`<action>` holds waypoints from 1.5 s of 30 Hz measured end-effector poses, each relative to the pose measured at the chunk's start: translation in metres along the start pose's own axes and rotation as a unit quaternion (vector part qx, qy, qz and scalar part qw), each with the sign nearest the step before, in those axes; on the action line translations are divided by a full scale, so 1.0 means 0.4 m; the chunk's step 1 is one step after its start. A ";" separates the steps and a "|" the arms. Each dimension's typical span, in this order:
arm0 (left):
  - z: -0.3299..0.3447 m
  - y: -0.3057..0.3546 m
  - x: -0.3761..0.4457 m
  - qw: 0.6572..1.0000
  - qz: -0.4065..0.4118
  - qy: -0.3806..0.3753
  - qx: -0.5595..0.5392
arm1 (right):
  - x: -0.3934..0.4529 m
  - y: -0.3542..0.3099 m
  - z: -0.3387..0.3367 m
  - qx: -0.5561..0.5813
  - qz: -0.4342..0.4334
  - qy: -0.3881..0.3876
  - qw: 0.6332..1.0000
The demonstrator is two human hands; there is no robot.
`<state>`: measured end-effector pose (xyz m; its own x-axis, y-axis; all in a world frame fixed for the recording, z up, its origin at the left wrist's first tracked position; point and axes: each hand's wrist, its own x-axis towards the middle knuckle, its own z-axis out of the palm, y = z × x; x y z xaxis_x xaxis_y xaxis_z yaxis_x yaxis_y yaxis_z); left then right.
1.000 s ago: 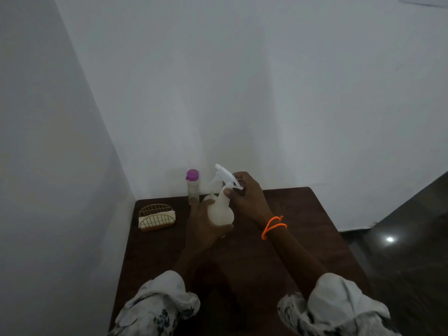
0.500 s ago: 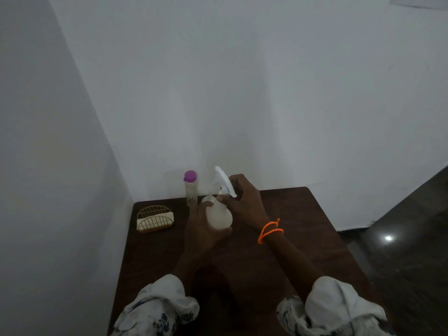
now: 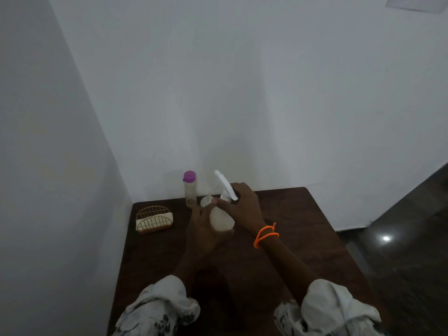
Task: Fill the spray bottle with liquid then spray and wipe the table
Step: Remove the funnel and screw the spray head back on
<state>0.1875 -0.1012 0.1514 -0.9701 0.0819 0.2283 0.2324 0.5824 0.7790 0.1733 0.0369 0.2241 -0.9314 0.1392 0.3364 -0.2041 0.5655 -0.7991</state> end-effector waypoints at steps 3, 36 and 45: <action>-0.004 -0.003 0.001 1.000 -0.002 0.003 -0.001 | -0.007 0.006 -0.005 0.019 0.003 -0.005 1.000; -0.019 -0.004 -0.008 1.000 -0.028 0.003 0.012 | 0.003 0.014 -0.007 0.023 0.048 -0.092 0.994; -0.014 -0.005 -0.012 1.000 -0.028 0.003 0.015 | -0.004 0.020 -0.007 0.005 0.051 -0.081 0.995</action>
<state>0.1921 -0.1072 0.1520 -0.9810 0.0442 0.1890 0.1763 0.6100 0.7726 0.1739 0.0435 0.2184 -0.9835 0.0620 0.1701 -0.1091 0.5469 -0.8301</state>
